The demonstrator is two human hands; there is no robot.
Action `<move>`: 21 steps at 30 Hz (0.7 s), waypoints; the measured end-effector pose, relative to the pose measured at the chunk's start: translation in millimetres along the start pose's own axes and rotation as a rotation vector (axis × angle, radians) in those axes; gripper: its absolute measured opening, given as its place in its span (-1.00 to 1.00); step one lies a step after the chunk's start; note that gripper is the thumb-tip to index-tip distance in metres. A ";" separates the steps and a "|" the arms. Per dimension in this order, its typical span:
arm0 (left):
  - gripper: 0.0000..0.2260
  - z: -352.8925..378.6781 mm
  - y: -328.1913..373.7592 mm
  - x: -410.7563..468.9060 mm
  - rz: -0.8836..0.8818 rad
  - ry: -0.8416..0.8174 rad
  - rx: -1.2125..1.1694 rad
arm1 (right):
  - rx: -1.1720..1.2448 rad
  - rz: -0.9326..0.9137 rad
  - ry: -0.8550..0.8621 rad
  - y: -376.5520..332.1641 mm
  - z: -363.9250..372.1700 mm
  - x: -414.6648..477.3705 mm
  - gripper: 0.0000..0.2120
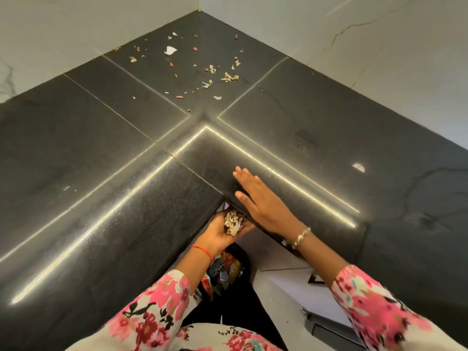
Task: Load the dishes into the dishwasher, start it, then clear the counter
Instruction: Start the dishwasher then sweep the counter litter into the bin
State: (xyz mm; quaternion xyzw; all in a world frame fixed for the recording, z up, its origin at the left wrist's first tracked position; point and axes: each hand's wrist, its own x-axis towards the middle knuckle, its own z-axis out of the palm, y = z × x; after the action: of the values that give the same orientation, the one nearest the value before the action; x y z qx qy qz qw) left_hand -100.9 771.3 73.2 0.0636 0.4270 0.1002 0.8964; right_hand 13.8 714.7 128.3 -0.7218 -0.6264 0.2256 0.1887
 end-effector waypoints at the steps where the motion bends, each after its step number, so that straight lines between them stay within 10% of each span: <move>1: -0.58 0.6 -0.4 -0.4 -0.001 -0.007 -0.007 | -0.063 0.021 -0.019 0.6 4.2 8.3 -0.47; 7: -0.68 -20.9 -4.3 -5.8 0.036 0.056 0.025 | -0.116 -0.121 -0.040 -24.0 48.9 -20.8 -0.45; 14: -0.64 -62.3 -29.1 5.9 -0.002 0.231 0.106 | 0.692 0.263 0.296 -24.8 86.5 -85.3 -0.68; 21: -0.60 -116.9 -76.6 33.1 0.033 0.383 0.205 | 0.798 0.641 0.211 33.9 177.8 -122.4 -0.84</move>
State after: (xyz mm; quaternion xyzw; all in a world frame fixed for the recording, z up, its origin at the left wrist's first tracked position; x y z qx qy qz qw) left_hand -161.9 707.9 -40.3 0.1413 0.5962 0.0813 0.7861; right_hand -72.3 586.9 -26.5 -0.7681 -0.2167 0.4194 0.4327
